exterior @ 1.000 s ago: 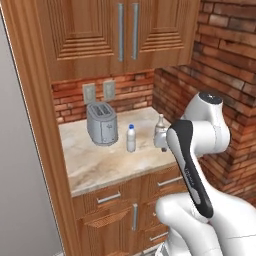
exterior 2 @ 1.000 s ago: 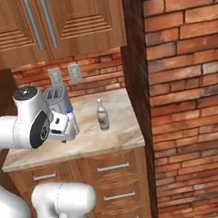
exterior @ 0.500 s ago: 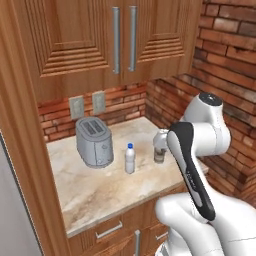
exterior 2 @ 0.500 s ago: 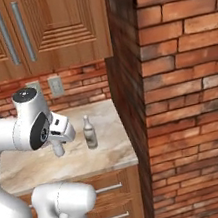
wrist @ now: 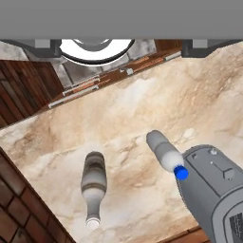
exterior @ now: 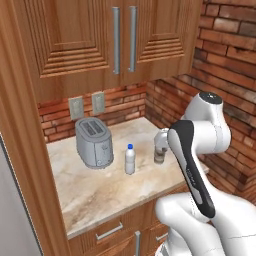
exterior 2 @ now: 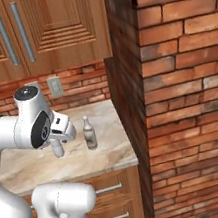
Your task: Place the drinks on the dining counter in a tight cluster.
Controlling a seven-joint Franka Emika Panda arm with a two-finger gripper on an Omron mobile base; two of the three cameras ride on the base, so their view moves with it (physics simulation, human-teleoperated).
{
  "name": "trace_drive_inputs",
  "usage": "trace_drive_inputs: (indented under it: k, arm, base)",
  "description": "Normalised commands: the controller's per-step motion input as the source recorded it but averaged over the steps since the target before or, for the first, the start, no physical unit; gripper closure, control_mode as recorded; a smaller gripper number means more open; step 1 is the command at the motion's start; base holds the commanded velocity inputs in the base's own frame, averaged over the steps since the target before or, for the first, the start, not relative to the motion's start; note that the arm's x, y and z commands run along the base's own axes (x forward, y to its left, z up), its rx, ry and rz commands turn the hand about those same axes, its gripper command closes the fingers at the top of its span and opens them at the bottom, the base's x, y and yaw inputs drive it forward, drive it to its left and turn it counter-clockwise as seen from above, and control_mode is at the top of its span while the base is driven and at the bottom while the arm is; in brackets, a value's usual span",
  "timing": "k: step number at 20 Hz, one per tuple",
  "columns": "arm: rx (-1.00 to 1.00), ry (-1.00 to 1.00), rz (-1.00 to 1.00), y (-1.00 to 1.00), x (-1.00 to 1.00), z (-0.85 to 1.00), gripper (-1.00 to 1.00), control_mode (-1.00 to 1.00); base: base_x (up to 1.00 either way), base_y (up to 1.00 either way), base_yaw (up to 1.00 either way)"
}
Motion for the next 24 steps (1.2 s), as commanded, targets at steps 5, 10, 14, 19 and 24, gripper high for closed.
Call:
trace_drive_inputs:
  k: [5, 10, 14, 19, 24]
  arm:
    - [0.00, 0.00, 0.00, 0.00, 0.00, 0.00, -1.00, 1.00]
    - [0.00, 0.00, 0.00, 0.00, 0.00, 0.00, -1.00, 1.00]
    - [0.00, 0.01, 0.04, -0.13, 0.29, 0.00, -1.00, -1.00]
    - [0.00, 0.00, 0.06, -0.23, 0.34, 0.00, -1.00, -1.00]
    - [0.00, -0.04, 0.00, -0.01, 0.47, -0.02, -1.00, -1.00]
  base:
    - [0.00, 0.00, 0.00]
    - [0.00, 0.00, 0.00]
    - [0.00, 0.00, 0.00]
    - [0.00, 0.00, 0.00]
    - [0.00, 0.00, 0.00]
